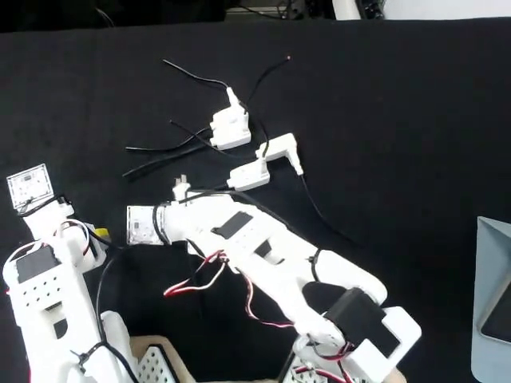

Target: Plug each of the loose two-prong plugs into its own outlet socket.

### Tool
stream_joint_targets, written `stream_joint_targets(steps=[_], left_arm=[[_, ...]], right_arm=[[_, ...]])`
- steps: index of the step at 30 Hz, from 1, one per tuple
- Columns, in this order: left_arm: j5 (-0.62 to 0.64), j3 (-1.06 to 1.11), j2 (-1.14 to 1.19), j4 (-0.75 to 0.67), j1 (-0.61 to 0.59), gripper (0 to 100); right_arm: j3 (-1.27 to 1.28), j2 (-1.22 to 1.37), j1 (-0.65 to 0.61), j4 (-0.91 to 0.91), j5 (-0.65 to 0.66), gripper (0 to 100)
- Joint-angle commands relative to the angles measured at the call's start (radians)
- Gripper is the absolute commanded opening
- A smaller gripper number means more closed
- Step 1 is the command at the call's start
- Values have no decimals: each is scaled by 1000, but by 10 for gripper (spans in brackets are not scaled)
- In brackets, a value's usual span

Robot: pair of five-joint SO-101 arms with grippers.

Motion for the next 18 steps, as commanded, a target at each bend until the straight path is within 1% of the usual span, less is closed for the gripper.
stream_joint_targets(steps=[1,7,18], left_arm=[[-8,-7,-5,-9,-10,256],[-8,2,-5,-14,-10,256],[-8,2,-5,-14,-10,256]], right_arm=[[-50,8,-21,-52,-11,223],[-51,93,-37,-143,-8,220],[-101,113,-38,-143,-6,219]])
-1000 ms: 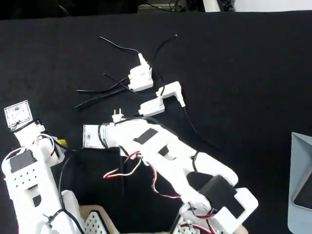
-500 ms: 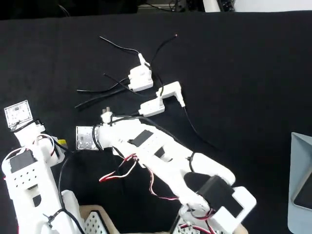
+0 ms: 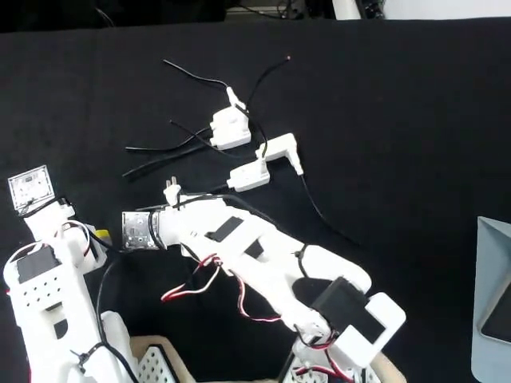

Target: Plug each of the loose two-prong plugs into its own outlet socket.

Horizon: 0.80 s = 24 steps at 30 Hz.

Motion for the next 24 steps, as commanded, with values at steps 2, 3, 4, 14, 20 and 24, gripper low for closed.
stream_joint_targets(steps=[2,3,4,14,20,24], left_arm=[[-8,-8,-5,-14,-10,256],[-8,-8,-5,-14,-10,256],[-8,-8,-5,-14,-10,256],[-8,-7,-5,-14,-5,256],[-8,-7,-5,-14,-8,256],[-8,-7,-5,-14,-8,256]], right_arm=[[-99,2,-29,-31,-6,218],[-93,2,-34,-55,-6,218],[-90,2,-34,-78,-6,218],[-22,4,-57,-155,-3,218],[-7,1,-23,-135,86,218],[-7,-1,-5,-77,92,218]])
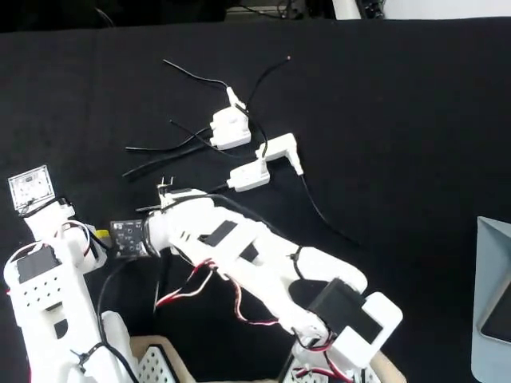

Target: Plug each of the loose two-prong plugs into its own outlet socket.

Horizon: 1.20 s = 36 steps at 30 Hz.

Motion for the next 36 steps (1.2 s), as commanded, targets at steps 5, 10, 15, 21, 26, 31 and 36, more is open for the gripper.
stream_joint_targets(steps=[5,10,15,21,26,31,36], left_arm=[[-8,-7,-5,-14,-8,256],[-8,-7,-5,-14,-8,256],[-8,-7,-5,-14,-8,256],[-8,-7,-5,-14,-8,256],[-9,-7,-5,-14,-5,256],[-9,-7,-5,-14,-5,256],[-9,-7,-5,-14,-5,256]], right_arm=[[1,-7,29,23,52,218],[-25,19,-2,20,60,218],[-143,177,-15,20,61,218],[-236,232,-49,18,61,218],[-245,222,-71,18,66,146],[-248,226,-95,-9,66,132],[-252,278,-112,-52,180,98]])
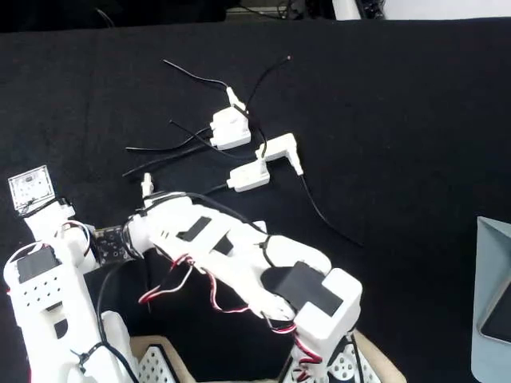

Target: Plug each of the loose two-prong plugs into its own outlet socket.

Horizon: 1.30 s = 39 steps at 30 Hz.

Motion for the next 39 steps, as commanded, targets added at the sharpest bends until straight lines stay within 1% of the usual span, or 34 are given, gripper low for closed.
stream_joint_targets(steps=[1,3,4,9,13,17,21,23,25,27,31,34,39], left_arm=[[-9,-7,-5,-14,-5,256],[-9,-7,-5,-14,-5,256],[-9,-7,-5,-14,-5,256],[-9,-7,-5,-14,-5,256],[-9,-7,-5,-14,-5,256],[-9,-7,-5,-14,-7,256],[-9,-27,-15,-5,-15,259],[-12,-74,-6,40,-12,261],[-41,-136,-5,95,-10,261],[-61,-196,-3,141,-4,261],[-84,-297,51,155,-2,262],[-86,-392,180,155,19,262],[-86,-584,523,155,119,262]], right_arm=[[-56,36,-41,-12,84,70],[-64,51,-40,-12,103,15],[-67,53,-38,-12,107,11],[-58,12,-31,0,107,11],[-44,-56,11,75,103,11],[8,-147,54,112,103,11],[77,-226,60,115,101,11],[119,-263,75,115,94,11],[156,-300,107,115,23,11],[185,-340,153,117,-91,11],[243,-443,253,118,-345,12],[291,-541,321,118,-496,12],[366,-710,431,118,-681,12]])
